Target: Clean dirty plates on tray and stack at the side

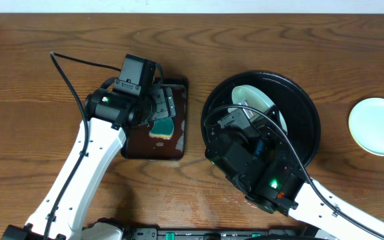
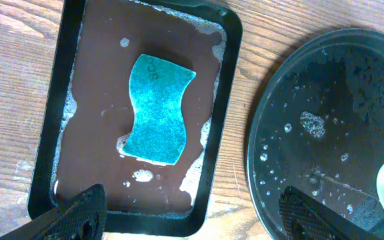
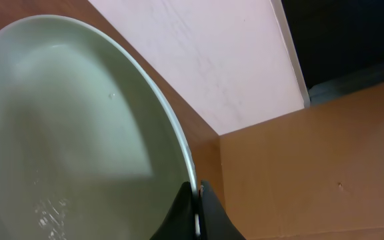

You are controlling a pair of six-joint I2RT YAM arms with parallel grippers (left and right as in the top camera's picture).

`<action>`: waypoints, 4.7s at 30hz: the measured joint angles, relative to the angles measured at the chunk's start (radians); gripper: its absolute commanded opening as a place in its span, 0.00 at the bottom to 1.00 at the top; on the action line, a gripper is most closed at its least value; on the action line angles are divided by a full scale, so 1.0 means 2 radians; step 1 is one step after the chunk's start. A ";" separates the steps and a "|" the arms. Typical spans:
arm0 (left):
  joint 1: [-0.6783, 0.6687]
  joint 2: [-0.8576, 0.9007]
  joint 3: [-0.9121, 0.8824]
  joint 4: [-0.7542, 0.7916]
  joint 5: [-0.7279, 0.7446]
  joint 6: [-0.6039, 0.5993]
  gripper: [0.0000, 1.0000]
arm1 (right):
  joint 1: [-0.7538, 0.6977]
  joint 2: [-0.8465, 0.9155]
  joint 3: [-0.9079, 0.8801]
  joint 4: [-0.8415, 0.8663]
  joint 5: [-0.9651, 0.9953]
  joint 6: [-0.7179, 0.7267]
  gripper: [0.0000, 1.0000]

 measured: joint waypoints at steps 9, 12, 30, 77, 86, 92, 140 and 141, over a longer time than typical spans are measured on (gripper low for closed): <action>0.000 0.000 0.000 0.000 0.000 0.000 0.83 | 0.000 0.000 0.000 0.003 0.000 0.000 0.01; 0.000 0.000 0.000 0.000 0.000 0.000 0.83 | 0.000 0.000 0.000 0.005 0.000 0.000 0.01; 0.000 0.000 0.000 0.000 0.000 0.000 0.83 | -0.375 0.000 0.000 0.019 -0.338 0.117 0.01; 0.000 0.000 0.000 0.000 0.000 0.000 0.83 | -0.428 -0.149 0.033 0.139 -0.936 0.211 0.99; 0.000 0.000 0.000 0.000 0.000 0.000 0.83 | -0.379 -0.160 0.032 0.067 -0.908 0.177 0.99; 0.000 0.000 0.000 0.000 0.000 0.000 0.83 | -0.379 -0.231 -0.023 0.082 -0.799 0.104 0.99; 0.000 0.000 0.000 0.000 0.000 0.000 0.83 | -0.412 -0.604 -0.483 0.305 -0.693 0.044 0.99; 0.000 0.000 0.000 0.000 0.000 0.000 0.83 | -0.412 -0.604 -0.483 0.305 -0.693 0.044 0.99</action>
